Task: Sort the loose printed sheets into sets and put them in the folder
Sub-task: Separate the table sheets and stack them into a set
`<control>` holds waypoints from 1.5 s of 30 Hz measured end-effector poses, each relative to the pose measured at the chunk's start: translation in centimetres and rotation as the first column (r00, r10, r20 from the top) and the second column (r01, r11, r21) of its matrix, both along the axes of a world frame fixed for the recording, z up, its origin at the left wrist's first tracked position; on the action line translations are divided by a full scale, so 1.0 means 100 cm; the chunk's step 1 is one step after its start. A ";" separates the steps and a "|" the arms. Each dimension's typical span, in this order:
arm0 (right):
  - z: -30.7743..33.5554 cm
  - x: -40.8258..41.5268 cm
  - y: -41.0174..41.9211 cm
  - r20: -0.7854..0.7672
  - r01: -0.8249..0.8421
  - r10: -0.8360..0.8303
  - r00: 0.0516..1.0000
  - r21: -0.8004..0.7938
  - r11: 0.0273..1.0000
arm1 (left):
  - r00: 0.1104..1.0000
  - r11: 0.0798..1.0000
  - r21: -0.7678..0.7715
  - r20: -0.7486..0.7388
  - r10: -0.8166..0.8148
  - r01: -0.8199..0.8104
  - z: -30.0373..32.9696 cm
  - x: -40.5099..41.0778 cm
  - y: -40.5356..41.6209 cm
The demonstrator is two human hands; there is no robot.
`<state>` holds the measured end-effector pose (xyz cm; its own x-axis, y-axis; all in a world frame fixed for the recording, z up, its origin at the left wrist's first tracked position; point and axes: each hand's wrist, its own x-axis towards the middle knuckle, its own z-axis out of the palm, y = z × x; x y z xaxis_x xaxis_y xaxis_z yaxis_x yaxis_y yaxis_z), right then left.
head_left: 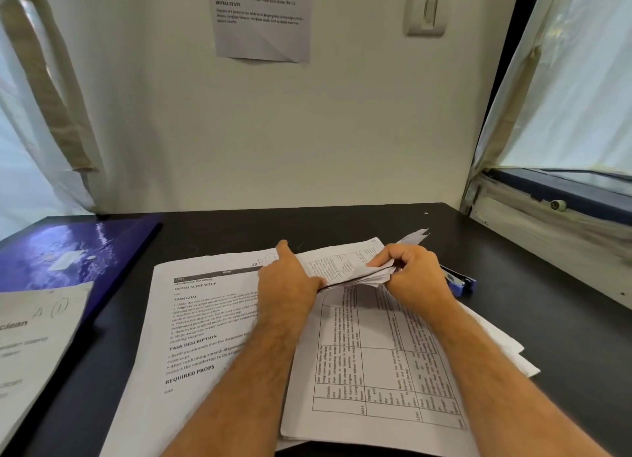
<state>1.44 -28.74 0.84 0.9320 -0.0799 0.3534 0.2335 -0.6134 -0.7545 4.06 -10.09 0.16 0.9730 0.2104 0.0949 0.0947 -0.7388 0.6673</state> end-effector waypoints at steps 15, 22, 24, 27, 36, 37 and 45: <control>0.004 -0.006 0.012 0.154 -0.118 0.133 0.979 -0.104 0.988 | 0.957 0.878 -0.463 0.288 0.020 0.121 -0.008 0.010 0.004; 0.004 -0.002 0.010 0.174 0.070 -0.038 0.984 -0.181 0.981 | 0.922 0.749 -0.644 0.366 0.124 0.155 -0.002 0.008 0.006; 0.003 0.000 0.008 0.148 0.125 -0.097 0.984 -0.190 0.974 | 0.916 0.736 -0.655 0.382 0.125 0.173 -0.003 0.008 0.007; 0.002 0.003 0.008 0.140 0.149 -0.123 0.982 -0.193 0.970 | 0.903 0.701 -0.686 0.405 0.145 0.195 -0.001 0.006 0.009; 0.031 -0.006 0.011 0.260 0.118 -0.095 0.961 -0.074 0.990 | 0.782 0.640 -0.675 0.597 0.181 0.367 0.045 -0.015 0.022; 0.040 -0.007 0.013 0.308 0.129 -0.092 0.947 -0.102 0.986 | 0.767 0.630 -0.675 0.613 0.189 0.384 0.054 -0.018 0.023; 0.130 -0.018 0.049 0.701 0.110 0.060 0.711 -0.195 0.975 | 0.575 0.761 -0.377 0.818 0.006 0.528 0.133 -0.048 0.037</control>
